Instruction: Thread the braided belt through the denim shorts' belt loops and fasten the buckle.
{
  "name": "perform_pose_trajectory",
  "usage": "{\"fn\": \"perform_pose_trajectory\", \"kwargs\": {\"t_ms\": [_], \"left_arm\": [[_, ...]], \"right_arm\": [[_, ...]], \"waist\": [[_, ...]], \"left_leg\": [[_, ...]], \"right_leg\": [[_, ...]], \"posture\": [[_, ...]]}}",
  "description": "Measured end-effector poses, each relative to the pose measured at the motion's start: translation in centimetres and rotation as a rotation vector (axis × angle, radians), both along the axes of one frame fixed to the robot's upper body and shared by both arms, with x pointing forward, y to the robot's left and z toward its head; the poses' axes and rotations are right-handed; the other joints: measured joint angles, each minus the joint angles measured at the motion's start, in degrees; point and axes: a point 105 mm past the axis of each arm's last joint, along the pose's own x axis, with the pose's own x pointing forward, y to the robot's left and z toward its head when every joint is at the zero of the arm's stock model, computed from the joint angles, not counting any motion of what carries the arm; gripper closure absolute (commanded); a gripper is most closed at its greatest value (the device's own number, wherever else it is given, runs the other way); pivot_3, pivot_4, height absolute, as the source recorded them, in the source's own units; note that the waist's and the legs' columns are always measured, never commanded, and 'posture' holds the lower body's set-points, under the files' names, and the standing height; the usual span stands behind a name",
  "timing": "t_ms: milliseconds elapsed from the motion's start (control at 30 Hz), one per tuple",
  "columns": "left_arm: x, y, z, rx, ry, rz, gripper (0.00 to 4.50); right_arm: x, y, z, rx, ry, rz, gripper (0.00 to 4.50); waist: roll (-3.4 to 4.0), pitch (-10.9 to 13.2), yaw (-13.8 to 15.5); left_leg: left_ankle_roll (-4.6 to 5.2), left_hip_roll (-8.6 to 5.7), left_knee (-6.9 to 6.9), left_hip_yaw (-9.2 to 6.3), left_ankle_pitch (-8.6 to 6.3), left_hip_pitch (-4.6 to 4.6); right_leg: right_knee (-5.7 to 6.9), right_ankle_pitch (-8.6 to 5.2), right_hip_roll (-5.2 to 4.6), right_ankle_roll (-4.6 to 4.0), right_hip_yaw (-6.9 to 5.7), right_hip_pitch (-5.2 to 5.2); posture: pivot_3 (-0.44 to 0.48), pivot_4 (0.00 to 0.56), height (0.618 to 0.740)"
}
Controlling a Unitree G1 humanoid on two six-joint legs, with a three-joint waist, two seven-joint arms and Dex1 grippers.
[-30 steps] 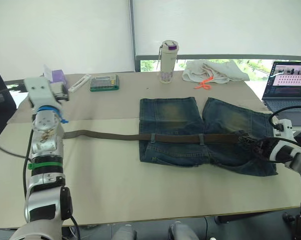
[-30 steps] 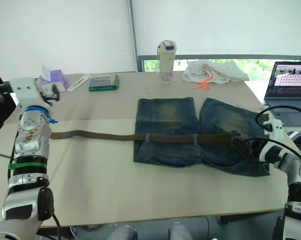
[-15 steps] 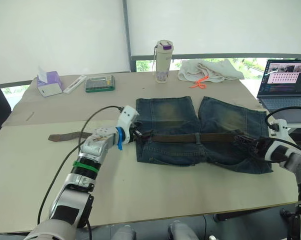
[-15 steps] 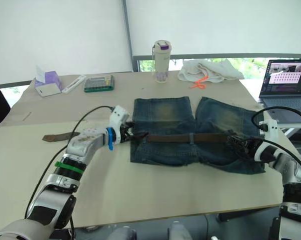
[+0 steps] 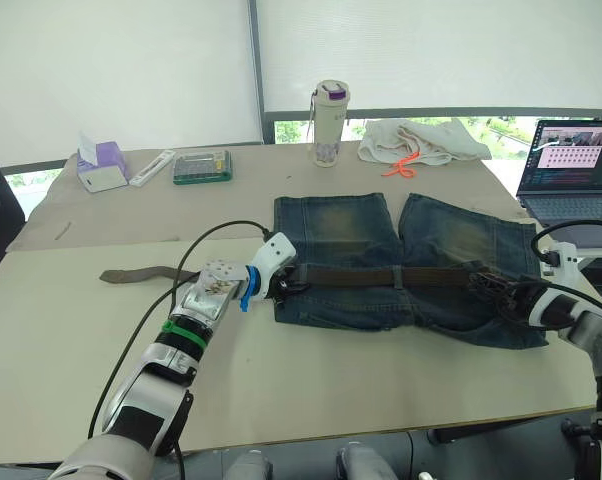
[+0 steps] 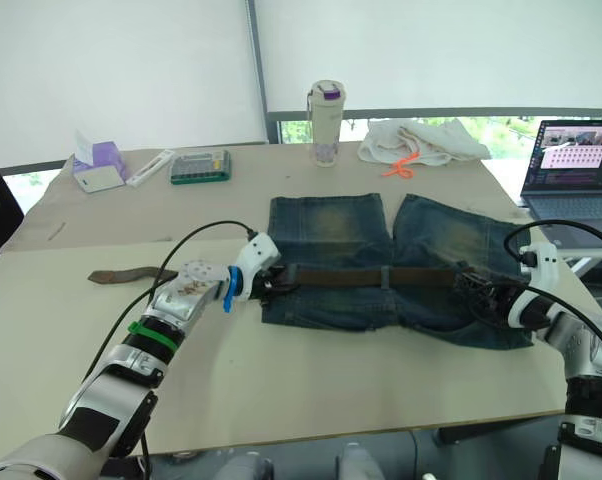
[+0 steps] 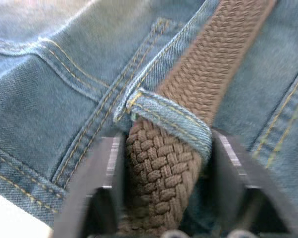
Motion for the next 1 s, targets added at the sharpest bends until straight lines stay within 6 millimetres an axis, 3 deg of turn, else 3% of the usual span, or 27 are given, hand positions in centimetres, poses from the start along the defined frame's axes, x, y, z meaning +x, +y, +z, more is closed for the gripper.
{"fn": "perform_pose_trajectory", "kwargs": {"t_ms": [100,133,233,400,533,567,733,900,1000], "left_arm": [[0.4,0.2,1.1,-0.091,-0.006,0.031,4.41],[0.5,0.3,1.4,-0.114,-0.012,0.042,4.50],[1.2,0.9,2.0,-0.143,-0.034,0.072,4.50],[3.6,3.8,3.1,-0.091,-0.145,0.181,4.50],[4.7,5.9,4.3,-0.061,-0.237,0.225,4.50],[4.7,6.1,4.9,-0.066,-0.278,0.213,4.50],[2.6,7.2,4.9,-0.026,-0.432,0.055,4.50],[-0.8,9.6,2.1,0.175,-0.589,-0.093,4.50],[-2.9,10.5,0.4,0.265,-0.645,-0.197,4.50]], "right_arm": [[0.0,0.2,-0.1,0.002,-0.003,0.002,4.27],[0.1,0.3,-0.1,0.006,-0.004,0.003,4.27],[0.3,0.8,-0.3,0.019,-0.015,0.011,4.27],[1.7,4.2,0.6,-0.030,-0.145,0.096,4.27],[2.4,7.5,1.1,-0.172,-0.279,0.193,4.27],[2.2,8.5,1.2,-0.313,-0.374,0.254,4.27],[-1.4,10.4,0.0,-0.648,-0.681,0.464,4.27],[-6.4,9.3,-1.3,-1.008,-0.970,0.769,4.27],[-8.6,8.2,-2.4,-1.105,-1.073,0.875,4.27]], "waist": [[0.00,0.00,-0.02],[0.00,0.00,-0.07],[0.01,0.00,-0.15],[0.00,0.00,-0.54],[0.01,-0.01,-0.42],[0.02,-0.01,-0.09],[0.02,-0.01,0.76],[0.02,-0.01,0.71],[0.00,0.00,0.64]], "left_leg": [[0.00,0.00,0.00,0.00,0.00,0.01],[0.00,0.01,0.00,0.00,0.00,0.01],[0.00,0.00,0.00,0.00,0.00,0.03],[0.00,0.02,0.00,0.00,0.00,0.02],[0.00,0.00,0.00,0.00,0.00,0.01],[0.00,-0.03,0.00,-0.01,0.00,-0.01],[-0.01,-0.07,0.03,0.06,0.00,0.02],[-0.01,-0.03,-0.02,0.18,0.00,0.23],[0.01,0.00,-0.09,0.32,-0.01,0.36]], "right_leg": [[0.01,0.00,0.00,0.00,0.00,0.00],[0.01,0.00,0.00,0.00,0.00,0.00],[0.04,0.00,0.00,0.00,0.00,0.00],[0.05,0.00,0.05,0.01,0.02,-0.07],[0.06,0.00,0.03,0.02,0.02,-0.07],[0.03,0.00,0.00,0.03,0.01,-0.06],[0.00,0.00,-0.06,0.05,0.05,-0.04],[0.04,0.00,-0.01,0.03,0.20,0.02],[0.03,0.00,0.00,0.01,0.36,0.06]], "posture": [[0.000,0.150,0.740],[0.000,0.150,0.740],[0.000,0.150,0.740],[0.000,0.150,0.740],[0.000,0.150,0.740],[0.000,0.150,0.740],[0.000,0.150,0.740],[0.000,0.150,0.740],[0.000,0.150,0.740]]}}
